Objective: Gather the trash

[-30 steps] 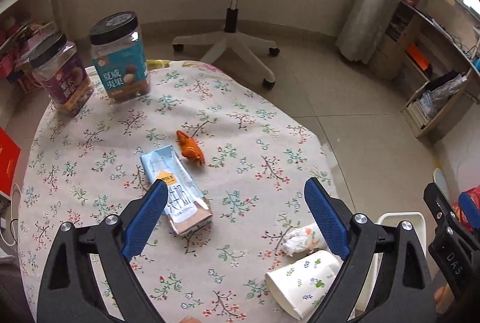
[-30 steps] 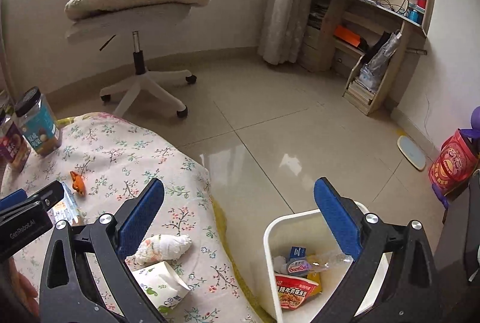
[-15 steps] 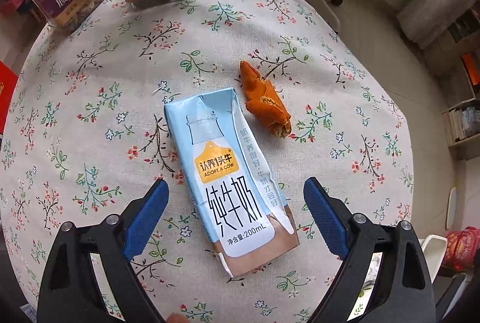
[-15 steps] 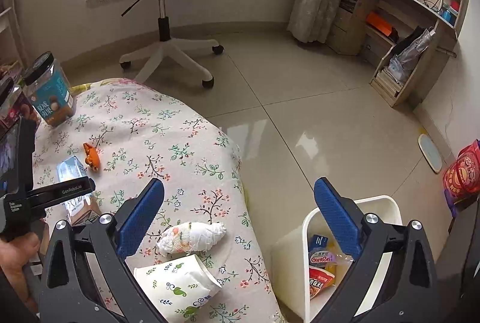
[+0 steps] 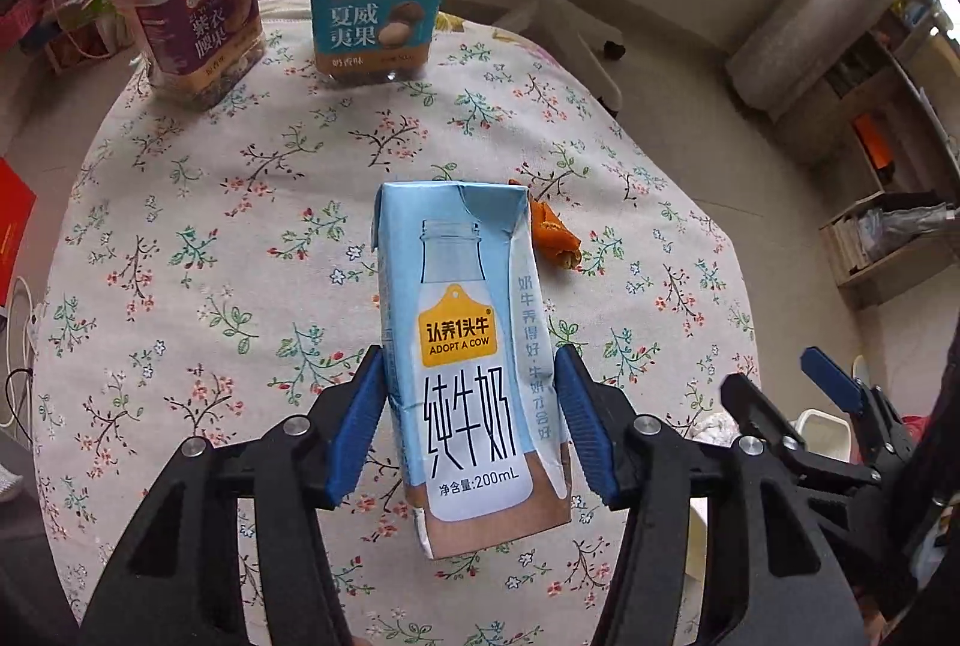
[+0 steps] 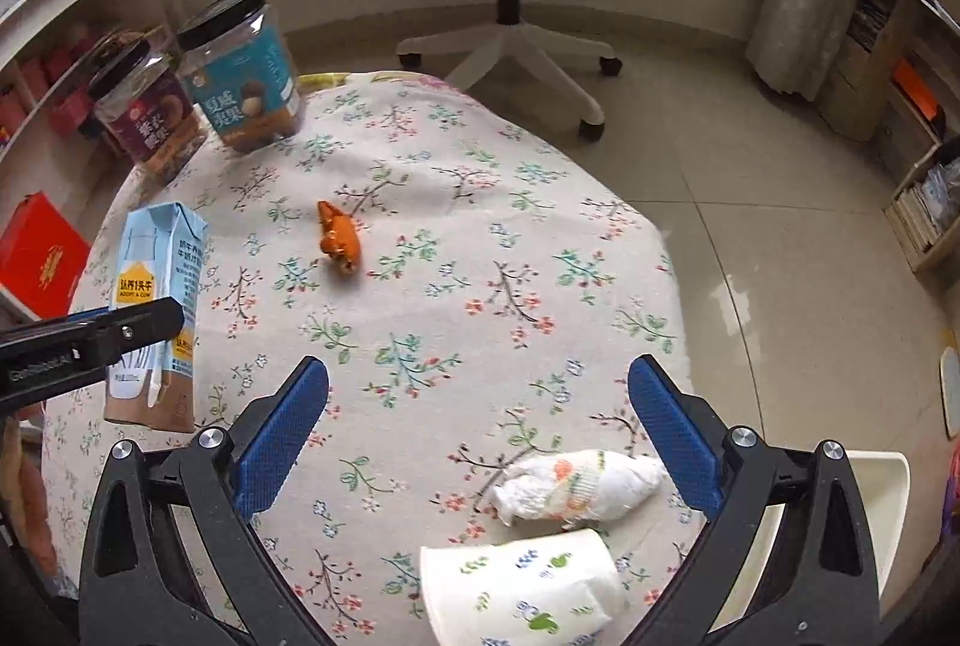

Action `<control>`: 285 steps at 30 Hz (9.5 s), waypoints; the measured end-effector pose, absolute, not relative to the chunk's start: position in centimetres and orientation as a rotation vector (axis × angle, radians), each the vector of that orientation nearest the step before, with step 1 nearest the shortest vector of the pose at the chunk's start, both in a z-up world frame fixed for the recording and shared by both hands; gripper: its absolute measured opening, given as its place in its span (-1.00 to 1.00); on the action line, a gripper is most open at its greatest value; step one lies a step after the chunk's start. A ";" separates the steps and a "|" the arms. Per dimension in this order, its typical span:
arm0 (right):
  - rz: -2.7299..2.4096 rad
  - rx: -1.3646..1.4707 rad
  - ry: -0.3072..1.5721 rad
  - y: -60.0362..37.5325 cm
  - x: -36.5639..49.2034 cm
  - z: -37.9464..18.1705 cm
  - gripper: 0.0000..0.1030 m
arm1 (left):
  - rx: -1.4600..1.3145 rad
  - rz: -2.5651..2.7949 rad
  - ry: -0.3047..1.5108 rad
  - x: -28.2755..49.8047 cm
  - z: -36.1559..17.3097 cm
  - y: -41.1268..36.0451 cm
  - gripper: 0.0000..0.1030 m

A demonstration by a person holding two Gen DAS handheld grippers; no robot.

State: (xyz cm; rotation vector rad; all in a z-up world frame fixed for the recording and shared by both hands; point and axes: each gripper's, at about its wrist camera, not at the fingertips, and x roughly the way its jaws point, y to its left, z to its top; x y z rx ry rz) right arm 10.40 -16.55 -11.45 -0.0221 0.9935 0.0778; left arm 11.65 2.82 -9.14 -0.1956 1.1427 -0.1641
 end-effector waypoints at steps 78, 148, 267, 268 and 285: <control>-0.714 0.292 0.751 -43.5 -9.0 -4.2 0.60 | 0.068 -0.792 1.003 0.9 -7.8 -24.8 0.10; -0.160 0.453 1.192 -21.7 9.0 -17.6 -0.48 | -0.081 -0.412 1.116 5.5 -7.2 4.3 0.08; -0.359 0.090 0.520 -20.6 -4.8 -1.0 0.86 | -0.025 -0.076 0.584 -0.8 0.1 -1.7 0.87; -0.359 0.092 0.520 -20.7 -4.8 -1.0 0.86 | -0.024 -0.076 0.585 -0.7 0.1 -1.8 0.87; -0.369 0.113 0.516 -21.1 -4.9 -1.2 0.86 | -0.010 -0.080 0.578 -0.8 0.3 -2.9 0.87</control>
